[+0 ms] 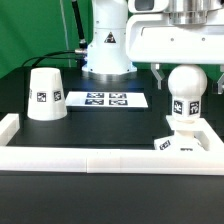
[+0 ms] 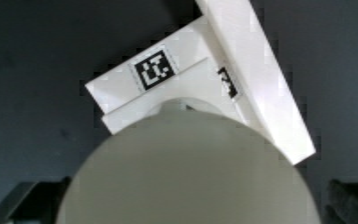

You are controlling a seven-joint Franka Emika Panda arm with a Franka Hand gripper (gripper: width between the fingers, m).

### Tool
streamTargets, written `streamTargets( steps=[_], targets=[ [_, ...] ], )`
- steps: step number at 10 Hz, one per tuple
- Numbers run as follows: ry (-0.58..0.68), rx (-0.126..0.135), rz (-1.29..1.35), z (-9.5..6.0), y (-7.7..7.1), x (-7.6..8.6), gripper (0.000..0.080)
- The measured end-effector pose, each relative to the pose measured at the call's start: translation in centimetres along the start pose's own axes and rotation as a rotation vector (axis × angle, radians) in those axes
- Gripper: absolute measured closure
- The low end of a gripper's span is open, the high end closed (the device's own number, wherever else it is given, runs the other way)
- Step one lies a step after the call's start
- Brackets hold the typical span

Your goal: Assemble lamp

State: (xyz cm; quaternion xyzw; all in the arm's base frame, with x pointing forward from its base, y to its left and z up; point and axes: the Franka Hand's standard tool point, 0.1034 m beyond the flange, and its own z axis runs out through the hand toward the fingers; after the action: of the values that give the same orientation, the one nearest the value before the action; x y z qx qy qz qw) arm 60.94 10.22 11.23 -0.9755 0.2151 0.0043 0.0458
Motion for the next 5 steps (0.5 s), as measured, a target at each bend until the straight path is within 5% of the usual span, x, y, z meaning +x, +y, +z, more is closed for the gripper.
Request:
streamTargets(
  steps=[5],
  targets=[
    [0.004, -0.010, -0.438, 0.00, -0.31, -0.19, 0.0101]
  ],
)
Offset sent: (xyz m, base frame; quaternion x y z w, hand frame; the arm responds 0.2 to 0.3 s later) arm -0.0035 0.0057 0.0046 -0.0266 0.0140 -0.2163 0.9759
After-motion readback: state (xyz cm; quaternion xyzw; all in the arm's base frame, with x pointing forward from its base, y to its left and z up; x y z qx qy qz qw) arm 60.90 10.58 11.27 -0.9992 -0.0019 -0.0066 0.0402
